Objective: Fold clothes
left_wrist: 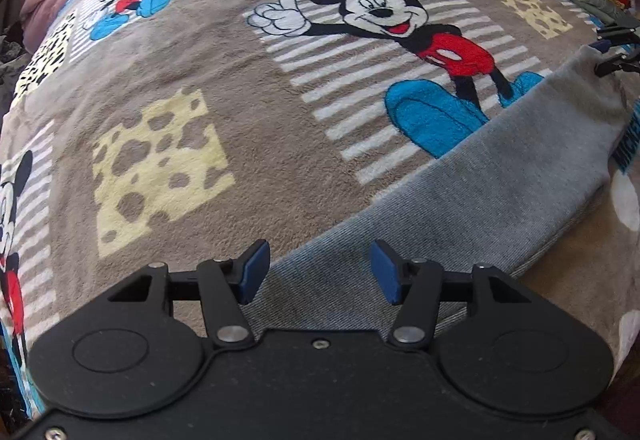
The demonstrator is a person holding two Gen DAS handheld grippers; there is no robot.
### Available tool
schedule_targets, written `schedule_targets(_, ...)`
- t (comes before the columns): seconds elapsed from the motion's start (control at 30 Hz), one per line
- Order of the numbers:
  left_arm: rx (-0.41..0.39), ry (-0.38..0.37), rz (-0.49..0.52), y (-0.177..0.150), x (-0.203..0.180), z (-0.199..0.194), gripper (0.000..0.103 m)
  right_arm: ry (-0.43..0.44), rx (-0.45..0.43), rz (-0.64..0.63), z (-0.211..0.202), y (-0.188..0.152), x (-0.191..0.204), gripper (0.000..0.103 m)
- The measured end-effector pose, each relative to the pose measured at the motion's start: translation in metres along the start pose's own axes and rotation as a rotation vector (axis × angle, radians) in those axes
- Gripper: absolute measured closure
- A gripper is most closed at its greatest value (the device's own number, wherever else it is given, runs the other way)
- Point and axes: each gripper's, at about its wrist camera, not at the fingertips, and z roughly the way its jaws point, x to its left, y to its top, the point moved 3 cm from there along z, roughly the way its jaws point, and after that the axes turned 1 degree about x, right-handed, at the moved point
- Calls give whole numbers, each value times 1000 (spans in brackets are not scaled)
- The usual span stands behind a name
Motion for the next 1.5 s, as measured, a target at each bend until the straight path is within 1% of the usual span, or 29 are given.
schedule_targets(0.07, 38, -20, 17, 4, 1, 7, 48, 3, -3, 4, 2, 0, -1, 63)
schedule_targets(0.13, 71, -31, 22, 7, 3, 14, 48, -22, -14, 4, 3, 0, -2, 61)
schedule_targets(0.2, 92, -35, 44, 9, 3, 19, 48, -25, -20, 12, 6, -1, -2, 61)
schedule_targets(0.27, 106, -37, 71, 11, -1, 22, 60, -19, -23, 15, 9, -2, -2, 61)
schedule_targets(0.3, 111, -29, 89, 12, -3, 22, 70, -17, -25, 14, 10, -2, -2, 61)
schedule_targets(0.33, 115, -17, 108, 13, -6, 23, 76, -17, -29, 8, 10, -2, -1, 62)
schedule_targets(0.37, 115, -6, 122, 14, -8, 22, 80, -16, -34, 1, 10, -1, 0, 63)
schedule_targets(0.4, 110, 5, 131, 15, -10, 21, 90, -14, -37, -4, 10, -1, 0, 64)
schedule_targets(0.43, 101, 20, 139, 15, -11, 18, 94, -14, -42, -12, 9, 0, 2, 65)
schedule_targets(0.5, 87, 44, 156, 14, -16, 13, 97, -19, -53, -33, 6, 0, 5, 66)
schedule_targets(0.57, 67, 70, 170, 12, -21, 6, 98, -29, -64, -55, 3, 1, 9, 67)
schedule_targets(0.8, -52, 147, 183, 1, -41, -33, 99, -58, -106, -134, -14, 1, 28, 70)
schedule_targets(0.97, -124, 197, 186, -14, -61, -59, 99, -82, -134, -200, -29, -2, 47, 70)
schedule_targets(1.07, -165, 224, 169, -26, -73, -73, 99, -98, -147, -231, -38, -6, 58, 71)
schedule_targets(1.27, -216, 271, 144, -57, -94, -91, 99, -126, -158, -295, -54, -24, 82, 72)
schedule_targets(1.5, -234, 298, 105, -93, -114, -96, 99, -154, -145, -366, -68, -49, 108, 72)
